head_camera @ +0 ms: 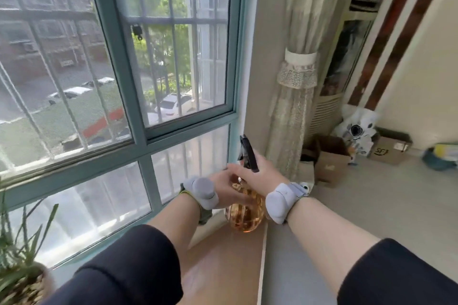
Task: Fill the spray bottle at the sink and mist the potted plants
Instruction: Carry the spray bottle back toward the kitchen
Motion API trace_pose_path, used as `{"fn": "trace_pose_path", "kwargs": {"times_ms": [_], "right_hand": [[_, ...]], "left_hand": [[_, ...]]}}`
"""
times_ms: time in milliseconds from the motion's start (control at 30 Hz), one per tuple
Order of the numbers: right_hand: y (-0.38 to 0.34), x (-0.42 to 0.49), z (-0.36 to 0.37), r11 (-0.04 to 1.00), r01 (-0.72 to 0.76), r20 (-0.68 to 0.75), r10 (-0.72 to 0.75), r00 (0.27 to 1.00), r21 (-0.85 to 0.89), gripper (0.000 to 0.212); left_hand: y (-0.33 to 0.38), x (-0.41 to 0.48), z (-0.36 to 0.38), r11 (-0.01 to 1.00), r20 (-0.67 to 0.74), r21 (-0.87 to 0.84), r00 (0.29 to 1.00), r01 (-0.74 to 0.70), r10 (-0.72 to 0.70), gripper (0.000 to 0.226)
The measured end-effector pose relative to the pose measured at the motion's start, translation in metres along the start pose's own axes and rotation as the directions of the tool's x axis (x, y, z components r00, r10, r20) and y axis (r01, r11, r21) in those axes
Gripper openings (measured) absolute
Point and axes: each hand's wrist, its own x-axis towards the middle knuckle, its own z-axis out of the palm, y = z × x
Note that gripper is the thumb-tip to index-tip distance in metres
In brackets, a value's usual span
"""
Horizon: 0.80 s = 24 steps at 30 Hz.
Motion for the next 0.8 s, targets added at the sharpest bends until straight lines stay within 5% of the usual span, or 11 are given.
{"fn": "trace_pose_path", "kwargs": {"times_ms": [167,333,500,800], "right_hand": [[0.058,-0.016,-0.073,0.997,-0.059,-0.109,0.063,0.992,0.039,0.030],[0.118,-0.035,-0.144,0.994,-0.086,-0.134,0.096,0.986,0.072,0.060],[0.198,-0.073,-0.248,0.992,-0.115,-0.238,0.122,0.964,0.042,0.025],[0.281,-0.131,-0.390,0.978,-0.206,-0.470,0.199,0.860,0.036,0.015]], "left_hand": [[0.060,0.046,0.059,0.998,0.088,0.030,0.995,-0.048,0.045,0.057],[0.113,0.094,0.125,0.993,0.143,0.087,0.988,-0.076,0.063,0.055],[0.192,0.152,0.220,0.974,0.215,0.148,0.967,-0.173,0.139,0.054],[0.311,0.230,0.351,0.934,0.348,0.134,0.898,-0.331,0.268,0.055]]}}
